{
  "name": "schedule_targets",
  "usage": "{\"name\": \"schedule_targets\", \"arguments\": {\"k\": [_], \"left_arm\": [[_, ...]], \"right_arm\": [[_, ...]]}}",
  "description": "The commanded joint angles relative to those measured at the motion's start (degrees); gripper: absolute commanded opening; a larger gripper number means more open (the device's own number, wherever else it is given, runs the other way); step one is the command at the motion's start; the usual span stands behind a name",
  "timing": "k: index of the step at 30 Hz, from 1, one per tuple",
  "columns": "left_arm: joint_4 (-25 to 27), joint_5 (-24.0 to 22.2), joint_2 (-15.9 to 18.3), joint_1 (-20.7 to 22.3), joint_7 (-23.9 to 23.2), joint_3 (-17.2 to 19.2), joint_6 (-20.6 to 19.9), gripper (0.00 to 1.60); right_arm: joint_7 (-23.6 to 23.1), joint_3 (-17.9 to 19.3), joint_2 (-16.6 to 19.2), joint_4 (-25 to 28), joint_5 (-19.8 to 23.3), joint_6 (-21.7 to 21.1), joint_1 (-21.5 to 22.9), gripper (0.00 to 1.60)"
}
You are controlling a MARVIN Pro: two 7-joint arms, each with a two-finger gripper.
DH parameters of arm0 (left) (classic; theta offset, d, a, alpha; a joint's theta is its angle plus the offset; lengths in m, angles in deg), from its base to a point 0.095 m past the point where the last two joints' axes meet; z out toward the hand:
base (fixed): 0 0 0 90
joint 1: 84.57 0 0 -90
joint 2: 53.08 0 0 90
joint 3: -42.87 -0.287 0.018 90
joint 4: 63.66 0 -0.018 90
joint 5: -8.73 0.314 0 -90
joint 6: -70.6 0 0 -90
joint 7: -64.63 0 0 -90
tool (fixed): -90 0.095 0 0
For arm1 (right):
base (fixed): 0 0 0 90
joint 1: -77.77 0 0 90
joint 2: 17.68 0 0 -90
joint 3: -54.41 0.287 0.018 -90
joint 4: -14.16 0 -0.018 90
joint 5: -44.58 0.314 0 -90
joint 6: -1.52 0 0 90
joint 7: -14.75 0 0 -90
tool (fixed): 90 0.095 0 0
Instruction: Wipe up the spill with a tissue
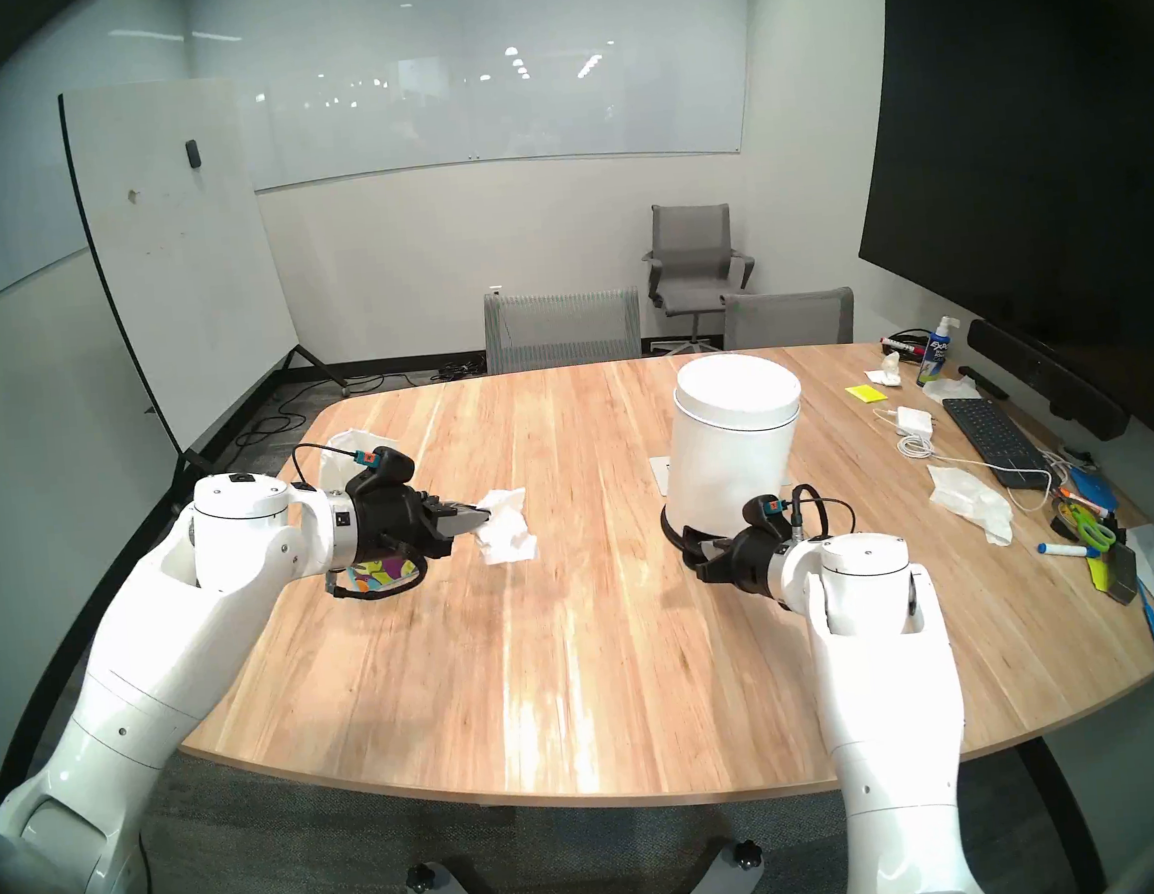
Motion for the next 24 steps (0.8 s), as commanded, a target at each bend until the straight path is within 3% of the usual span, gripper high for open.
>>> {"name": "schedule_targets", "arguments": {"k": [1,24], "left_arm": [[1.2,-0.1,0.0,0.6,0.1,0.6,0.2,0.0],[1.2,-0.1,0.0,0.6,0.1,0.6,0.2,0.0]], "right_arm": [[0.2,-0.1,-0.1,-0.1,0.2,0.6,2.1,0.0],[1.2,0.1,0.9,-6.2,0.7,2.9,4.9,0.0]]}}
